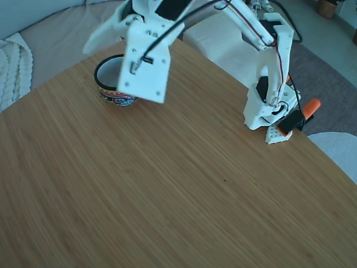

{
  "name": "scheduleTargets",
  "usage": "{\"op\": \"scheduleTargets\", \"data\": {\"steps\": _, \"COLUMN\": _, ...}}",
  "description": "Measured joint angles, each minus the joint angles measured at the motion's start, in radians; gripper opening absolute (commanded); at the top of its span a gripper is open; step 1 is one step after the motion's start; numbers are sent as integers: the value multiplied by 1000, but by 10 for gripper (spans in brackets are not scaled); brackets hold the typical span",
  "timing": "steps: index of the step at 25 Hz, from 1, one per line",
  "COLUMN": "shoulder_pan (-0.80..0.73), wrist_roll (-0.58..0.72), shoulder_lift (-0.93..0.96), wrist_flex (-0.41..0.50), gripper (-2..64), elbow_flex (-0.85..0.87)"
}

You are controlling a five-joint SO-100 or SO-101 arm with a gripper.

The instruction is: Grasp a red cap and put it in the cup.

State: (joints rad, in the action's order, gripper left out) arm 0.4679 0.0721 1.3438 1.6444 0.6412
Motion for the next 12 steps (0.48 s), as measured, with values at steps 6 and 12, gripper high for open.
{"op": "scheduleTargets", "data": {"steps": 6, "shoulder_pan": -181, "wrist_roll": -28, "shoulder_lift": 132, "wrist_flex": 0, "gripper": 397, "elbow_flex": 195}}
{"op": "scheduleTargets", "data": {"steps": 12, "shoulder_pan": -330, "wrist_roll": -51, "shoulder_lift": 235, "wrist_flex": 0, "gripper": 397, "elbow_flex": 417}}
